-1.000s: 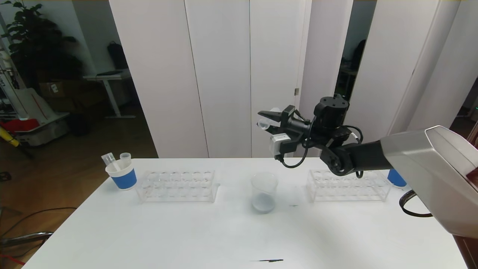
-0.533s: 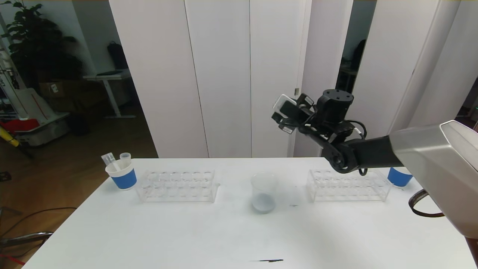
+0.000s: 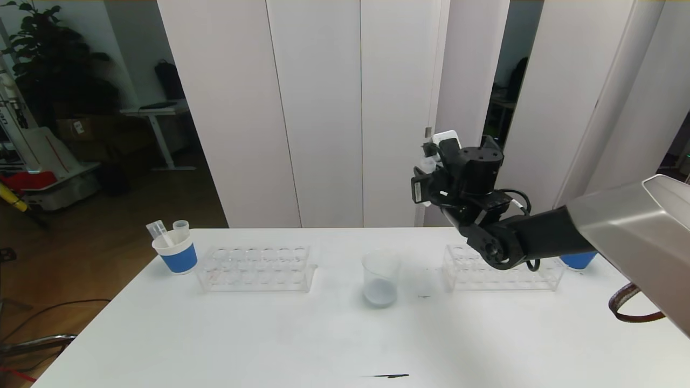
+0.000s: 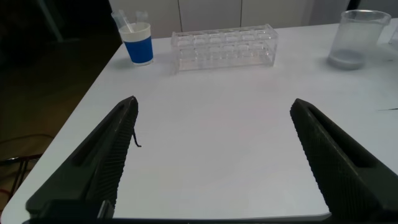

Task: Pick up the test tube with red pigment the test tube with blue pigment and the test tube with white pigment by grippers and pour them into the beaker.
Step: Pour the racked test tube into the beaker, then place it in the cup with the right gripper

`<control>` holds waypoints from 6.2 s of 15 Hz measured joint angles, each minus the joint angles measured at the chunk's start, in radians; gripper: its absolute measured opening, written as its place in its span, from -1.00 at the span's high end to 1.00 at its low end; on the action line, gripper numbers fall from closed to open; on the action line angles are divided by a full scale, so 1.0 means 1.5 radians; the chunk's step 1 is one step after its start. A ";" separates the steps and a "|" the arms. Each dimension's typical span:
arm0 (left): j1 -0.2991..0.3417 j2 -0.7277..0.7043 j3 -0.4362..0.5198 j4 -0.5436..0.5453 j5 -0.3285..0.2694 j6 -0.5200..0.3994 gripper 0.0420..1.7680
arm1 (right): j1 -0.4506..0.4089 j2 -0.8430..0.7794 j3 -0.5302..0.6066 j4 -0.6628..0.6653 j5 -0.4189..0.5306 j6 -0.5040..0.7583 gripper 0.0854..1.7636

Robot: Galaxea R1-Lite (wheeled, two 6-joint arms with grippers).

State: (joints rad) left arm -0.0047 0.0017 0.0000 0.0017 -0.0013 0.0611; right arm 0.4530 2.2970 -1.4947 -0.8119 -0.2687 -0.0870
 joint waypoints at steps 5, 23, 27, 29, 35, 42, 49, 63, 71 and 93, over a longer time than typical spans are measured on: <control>0.000 0.000 0.000 0.000 0.000 0.000 -0.98 | -0.023 -0.032 0.103 -0.020 -0.010 0.063 0.42; 0.000 0.000 0.000 0.000 0.000 0.000 -0.98 | -0.465 -0.226 0.221 -0.176 0.088 0.018 0.42; 0.000 0.000 0.000 0.000 0.000 0.000 -0.98 | -0.474 -0.179 0.257 -0.228 0.089 0.045 0.42; 0.000 0.000 0.000 0.000 0.000 0.000 -0.98 | -0.469 -0.136 0.267 -0.273 0.089 0.047 0.42; 0.000 0.000 0.000 0.000 0.000 0.000 -0.98 | -0.460 0.008 0.293 -0.346 0.091 0.043 0.42; 0.000 0.000 0.000 0.000 0.000 0.000 -0.98 | -0.462 0.097 0.312 -0.395 0.095 0.044 0.42; 0.000 0.000 0.000 0.000 0.000 0.000 -0.98 | -0.474 0.102 0.312 -0.395 0.113 0.043 0.42; 0.000 0.000 0.000 0.000 0.000 0.000 -0.98 | -0.481 0.089 0.305 -0.399 0.117 0.035 -0.94; 0.000 0.000 0.000 0.000 0.000 0.000 -0.98 | -0.459 0.086 0.303 -0.399 0.119 0.018 -0.94; 0.000 0.000 0.000 0.000 0.000 0.000 -0.98 | -0.380 -0.870 0.478 0.285 0.232 0.014 -0.94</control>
State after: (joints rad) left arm -0.0047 0.0017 0.0000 0.0017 -0.0017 0.0611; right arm -0.1177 0.9915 -0.7779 -0.3849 0.0791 -0.0657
